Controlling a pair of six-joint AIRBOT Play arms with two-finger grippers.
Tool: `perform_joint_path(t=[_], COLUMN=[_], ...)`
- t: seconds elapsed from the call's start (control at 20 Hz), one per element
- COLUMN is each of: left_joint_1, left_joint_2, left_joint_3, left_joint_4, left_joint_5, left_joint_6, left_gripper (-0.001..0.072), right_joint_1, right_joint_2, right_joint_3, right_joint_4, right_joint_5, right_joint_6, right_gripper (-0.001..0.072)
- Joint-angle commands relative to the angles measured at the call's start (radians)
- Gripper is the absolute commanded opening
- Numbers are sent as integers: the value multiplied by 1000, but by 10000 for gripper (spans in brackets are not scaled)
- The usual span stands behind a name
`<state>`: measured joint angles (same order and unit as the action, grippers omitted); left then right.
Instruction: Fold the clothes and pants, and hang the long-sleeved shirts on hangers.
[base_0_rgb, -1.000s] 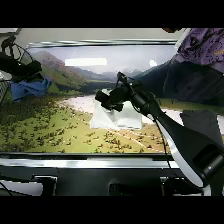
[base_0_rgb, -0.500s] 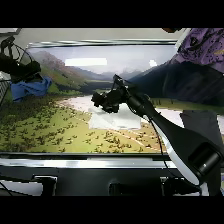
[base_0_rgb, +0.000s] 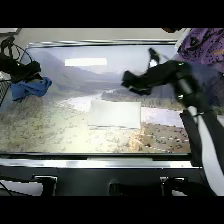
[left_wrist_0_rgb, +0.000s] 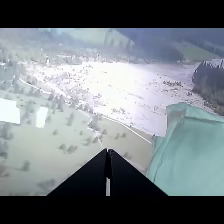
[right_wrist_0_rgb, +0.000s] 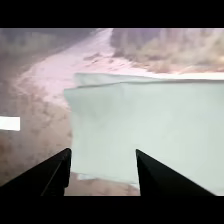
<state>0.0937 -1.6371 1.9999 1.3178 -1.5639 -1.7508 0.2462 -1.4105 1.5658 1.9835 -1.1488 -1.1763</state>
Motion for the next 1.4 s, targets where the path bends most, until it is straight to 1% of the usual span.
perform_joint_path(t=[0.0, 0.05, 0.1, 0.25, 0.35, 0.45, 0.55, 0.65, 0.8, 0.95, 1.05, 1.15, 1.25, 1.35], left_joint_1=[1, 1, 2, 3, 2, 3, 2, 2, -1, -2, -2, -2, -2, -2], left_joint_2=[5, 6, 6, 6, 6, 6, 6, 6, 6, 6, 5, 5, 5, 5], left_joint_3=[0, 0, 0, 0, 0, 0, 0, 0, 0, 0, 0, -5, -15, -26], left_joint_4=[0, 0, 0, 0, 0, 0, 0, 0, 0, 0, 0, 0, 0, 0], left_joint_5=[0, 0, 0, -4, -11, -11, -11, -11, -11, -11, -10, -10, -7, -7], left_joint_6=[0, 0, 0, 0, 0, 0, 0, 0, 0, 0, 0, 0, 0, 0], left_gripper=[20, 20, 19, 20, 20, 20, 20, 20, 20, 20, 20, 20, 20, 20], right_joint_1=[-260, -335, -407, -531, -533, -502, -455, -411, -369, -359, -359, -359, -359, -359], right_joint_2=[41, 39, 37, 17, -25, -85, -150, -201, -242, -247, -252, -261, -261, -261], right_joint_3=[-23, -64, -128, -361, -490, -571, -594, -594, -594, -594, -594, -594, -594, -594], right_joint_4=[22, 60, 131, 379, 443, 504, 554, 602, 676, 696, 701, 702, 707, 706], right_joint_5=[-200, -208, -204, -158, -113, -60, -23, 30, 109, 164, 172, 172, 139, 98], right_joint_6=[-261, -315, -378, -563, -644, -723, -787, -829, -872, -879, -878, -882, -882, -885], right_gripper=[480, 481, 481, 482, 481, 476, 471, 472, 471, 460, 396, 276, 205, 112])
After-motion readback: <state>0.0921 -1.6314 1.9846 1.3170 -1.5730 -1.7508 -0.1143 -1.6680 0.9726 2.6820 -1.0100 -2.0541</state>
